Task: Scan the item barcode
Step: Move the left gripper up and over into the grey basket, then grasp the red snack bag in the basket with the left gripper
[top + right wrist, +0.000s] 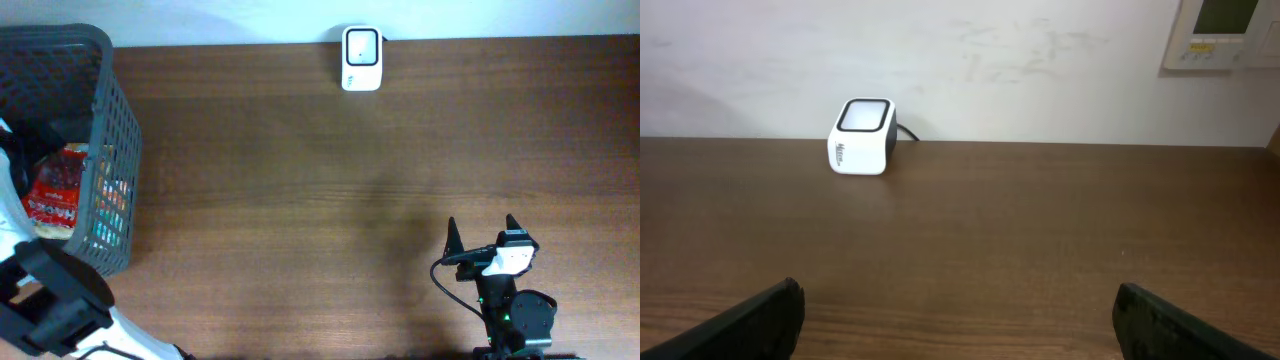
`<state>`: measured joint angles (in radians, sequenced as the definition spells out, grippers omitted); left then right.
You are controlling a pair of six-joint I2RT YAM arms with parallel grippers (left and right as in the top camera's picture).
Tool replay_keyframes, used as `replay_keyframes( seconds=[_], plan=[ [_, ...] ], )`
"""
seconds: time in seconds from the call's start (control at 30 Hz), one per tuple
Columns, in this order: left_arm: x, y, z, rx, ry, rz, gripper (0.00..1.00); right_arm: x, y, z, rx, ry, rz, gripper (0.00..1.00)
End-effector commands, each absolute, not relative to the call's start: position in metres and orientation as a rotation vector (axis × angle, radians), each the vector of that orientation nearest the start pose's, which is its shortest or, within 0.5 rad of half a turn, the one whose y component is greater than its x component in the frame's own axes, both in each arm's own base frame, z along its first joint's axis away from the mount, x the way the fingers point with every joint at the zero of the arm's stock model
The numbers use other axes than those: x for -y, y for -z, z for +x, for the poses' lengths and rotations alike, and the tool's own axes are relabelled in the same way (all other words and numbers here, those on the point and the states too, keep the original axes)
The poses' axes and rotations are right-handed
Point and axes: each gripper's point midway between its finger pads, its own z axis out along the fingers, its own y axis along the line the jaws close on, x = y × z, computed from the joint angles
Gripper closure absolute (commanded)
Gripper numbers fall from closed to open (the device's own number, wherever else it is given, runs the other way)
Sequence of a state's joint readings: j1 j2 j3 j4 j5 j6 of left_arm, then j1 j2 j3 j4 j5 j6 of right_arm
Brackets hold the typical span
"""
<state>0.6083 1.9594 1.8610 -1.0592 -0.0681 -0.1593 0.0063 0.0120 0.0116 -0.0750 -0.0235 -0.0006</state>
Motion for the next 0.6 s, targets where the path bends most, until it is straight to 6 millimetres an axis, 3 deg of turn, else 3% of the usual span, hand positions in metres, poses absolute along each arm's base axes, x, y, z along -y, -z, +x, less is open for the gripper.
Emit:
replay_keyframes(
  seconds=[0.0, 0.47, 0.57],
  plan=[
    [-0.28, -0.138, 0.379, -2.597, -0.209, -1.087, 0.01, -0.005, -0.155, 0.246, -1.651, -0.015, -0.021, 0.02],
    [-0.284, -0.073, 0.385, -2.806, -0.21, -0.864, 0.0, -0.005, -0.155, 0.246, -1.651, -0.015, -0.021, 0.02],
    [-0.28, -0.061, 0.383, -2.847, -0.183, -0.843, 0.07, -0.005, -0.155, 0.246, -1.651, -0.016, -0.021, 0.02]
  ],
)
